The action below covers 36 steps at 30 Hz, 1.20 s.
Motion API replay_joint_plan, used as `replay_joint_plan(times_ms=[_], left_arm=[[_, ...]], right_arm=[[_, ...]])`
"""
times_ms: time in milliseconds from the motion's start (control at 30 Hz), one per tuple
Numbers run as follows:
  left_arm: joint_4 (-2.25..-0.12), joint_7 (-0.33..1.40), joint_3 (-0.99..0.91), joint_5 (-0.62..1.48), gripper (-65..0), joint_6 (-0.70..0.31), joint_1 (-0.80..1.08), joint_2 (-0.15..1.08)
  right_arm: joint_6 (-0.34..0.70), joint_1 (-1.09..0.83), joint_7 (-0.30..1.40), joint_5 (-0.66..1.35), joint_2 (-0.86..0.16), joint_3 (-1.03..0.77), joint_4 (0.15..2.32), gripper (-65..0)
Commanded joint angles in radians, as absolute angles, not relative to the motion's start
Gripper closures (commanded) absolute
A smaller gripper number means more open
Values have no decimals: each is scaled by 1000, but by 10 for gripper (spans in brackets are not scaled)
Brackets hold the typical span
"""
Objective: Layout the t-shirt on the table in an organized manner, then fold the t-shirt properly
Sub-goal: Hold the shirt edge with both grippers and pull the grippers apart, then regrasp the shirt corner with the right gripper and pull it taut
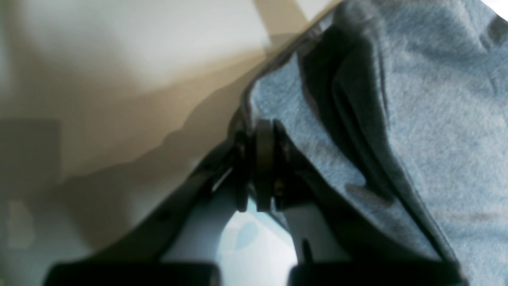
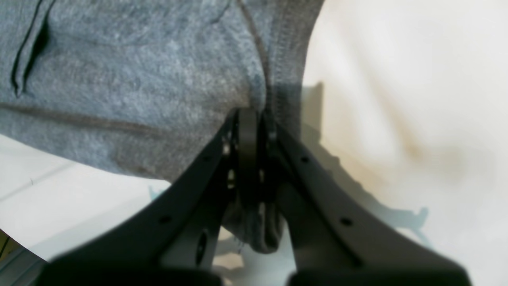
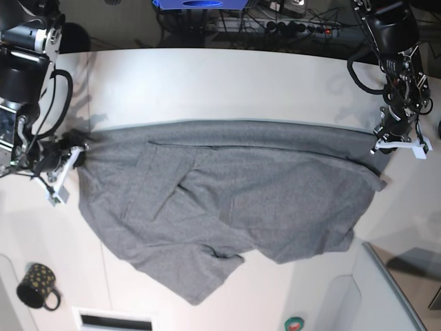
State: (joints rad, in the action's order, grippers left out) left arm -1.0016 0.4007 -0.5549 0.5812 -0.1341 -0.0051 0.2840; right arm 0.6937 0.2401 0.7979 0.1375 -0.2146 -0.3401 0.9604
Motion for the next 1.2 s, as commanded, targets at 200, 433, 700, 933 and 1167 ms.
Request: replay_joint_plan(times_ms=[200, 433, 700, 933, 1167], left_arm=[[-1017, 378, -559, 588, 0, -137, -16, 306], [-1017, 380, -558, 588, 0, -137, -16, 306], [-1017, 380, -558, 588, 0, -137, -2, 306], [-1017, 380, -558, 588, 0, -137, -2, 306], [-1018, 380, -558, 588, 0, -137, -2, 306]], right_arm=[[698, 259, 789, 145, -231, -344, 980, -230], [698, 248, 786, 143, -236, -344, 981, -327], [659, 246, 783, 143, -269, -341, 983, -327], [615, 246, 783, 143, -275, -343, 983, -329], [549, 243, 783, 151, -288, -360, 1012, -327]])
